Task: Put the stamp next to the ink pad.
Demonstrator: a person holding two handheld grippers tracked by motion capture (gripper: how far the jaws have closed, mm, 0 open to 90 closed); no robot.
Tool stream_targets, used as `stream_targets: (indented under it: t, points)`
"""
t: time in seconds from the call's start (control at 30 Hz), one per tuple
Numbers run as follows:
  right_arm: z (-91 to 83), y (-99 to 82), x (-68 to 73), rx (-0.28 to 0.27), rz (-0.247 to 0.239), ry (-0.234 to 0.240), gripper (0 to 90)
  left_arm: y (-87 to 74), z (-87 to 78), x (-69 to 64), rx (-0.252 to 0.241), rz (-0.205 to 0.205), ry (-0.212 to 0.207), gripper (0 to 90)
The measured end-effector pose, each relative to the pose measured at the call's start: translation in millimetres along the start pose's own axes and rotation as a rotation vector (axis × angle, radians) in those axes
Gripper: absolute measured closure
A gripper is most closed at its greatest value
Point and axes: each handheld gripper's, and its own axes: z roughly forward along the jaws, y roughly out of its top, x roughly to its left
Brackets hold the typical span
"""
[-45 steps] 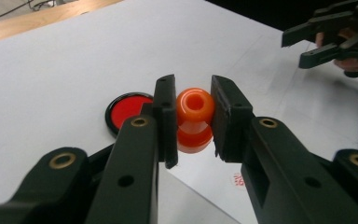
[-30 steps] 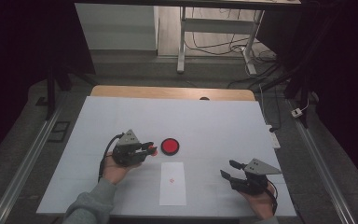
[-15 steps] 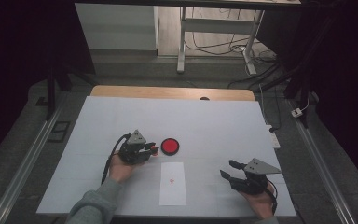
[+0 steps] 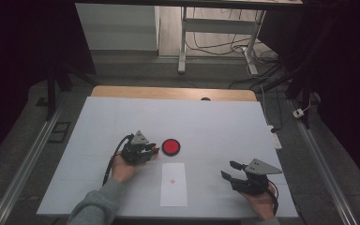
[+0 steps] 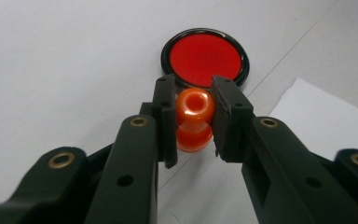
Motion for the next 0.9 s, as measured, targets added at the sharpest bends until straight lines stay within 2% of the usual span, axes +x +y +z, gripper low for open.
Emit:
stream_targets:
  t: [0.27, 0.53, 0.67, 0.77, 0.83, 0.9]
  points:
    - [1.3, -0.5, -0.1, 0.004, 0.001, 0.005, 44.1, -3.9, 8.5, -0.4, 0.045, 0.014, 0.013, 71.6]
    - [1.2, -0.6, -0.3, 0.002, 0.003, 0.005, 44.1, -4.9, 9.3, -0.6, 0.045, 0.016, 0.013, 69.7]
    - [1.0, -0.4, -0.4, 0.001, 0.002, 0.005, 44.1, -3.4, 7.1, -1.4, 0.019, 0.006, 0.019, 50.6]
    - [0.7, -0.2, -0.7, 0.000, 0.004, 0.000, 44.1, -1.5, 2.1, -2.3, -0.025, -0.030, 0.019, 38.5]
    - [0.8, -0.1, -1.3, -0.001, 0.004, 0.006, 44.1, -0.8, -0.7, -2.8, -0.039, -0.039, 0.014, 32.9]
    - [1.4, 0.0, -1.9, -0.003, 0.005, 0.014, 44.1, -0.5, -3.7, -3.0, -0.048, -0.047, 0.004, 31.1]
